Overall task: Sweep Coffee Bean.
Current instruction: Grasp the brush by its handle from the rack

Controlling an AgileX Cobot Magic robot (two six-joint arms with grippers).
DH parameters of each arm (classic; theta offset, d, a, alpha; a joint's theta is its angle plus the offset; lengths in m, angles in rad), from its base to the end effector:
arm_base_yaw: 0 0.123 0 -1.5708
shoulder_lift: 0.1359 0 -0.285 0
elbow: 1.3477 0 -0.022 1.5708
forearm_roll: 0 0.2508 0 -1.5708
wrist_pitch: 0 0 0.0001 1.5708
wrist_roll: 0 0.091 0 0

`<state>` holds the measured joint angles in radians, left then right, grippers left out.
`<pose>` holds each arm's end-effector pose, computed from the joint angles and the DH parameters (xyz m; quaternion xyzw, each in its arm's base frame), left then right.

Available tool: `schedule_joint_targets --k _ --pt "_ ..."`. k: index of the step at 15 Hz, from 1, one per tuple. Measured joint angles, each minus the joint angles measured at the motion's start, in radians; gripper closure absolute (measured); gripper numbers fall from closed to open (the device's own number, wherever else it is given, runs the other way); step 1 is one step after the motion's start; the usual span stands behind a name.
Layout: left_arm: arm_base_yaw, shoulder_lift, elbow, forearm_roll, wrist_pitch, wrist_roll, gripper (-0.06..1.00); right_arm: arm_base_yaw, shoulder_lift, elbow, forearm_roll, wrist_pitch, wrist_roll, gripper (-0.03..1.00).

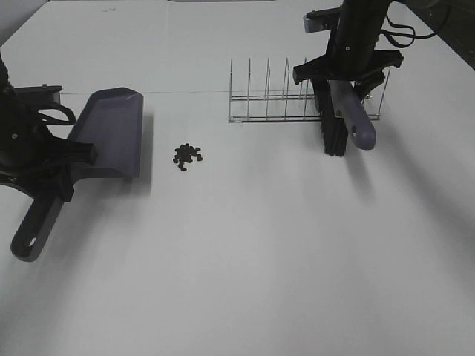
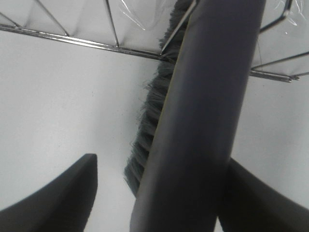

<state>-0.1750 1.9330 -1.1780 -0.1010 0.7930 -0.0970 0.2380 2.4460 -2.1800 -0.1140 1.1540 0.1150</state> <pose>0.3502 -0.0686 0.1451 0.0055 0.9978 -0.0450 0.0493 0.5014 0.1119 0.1634 -0.0776 0.9884 -0.0328 0.1262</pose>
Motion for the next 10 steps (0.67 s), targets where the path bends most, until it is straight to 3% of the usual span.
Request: schedule_joint_targets --k 10 --pt "0.0 0.0 0.0 0.0 0.0 0.001 0.6 -0.004 0.023 0.0 -0.091 -0.134 0.013 0.39"
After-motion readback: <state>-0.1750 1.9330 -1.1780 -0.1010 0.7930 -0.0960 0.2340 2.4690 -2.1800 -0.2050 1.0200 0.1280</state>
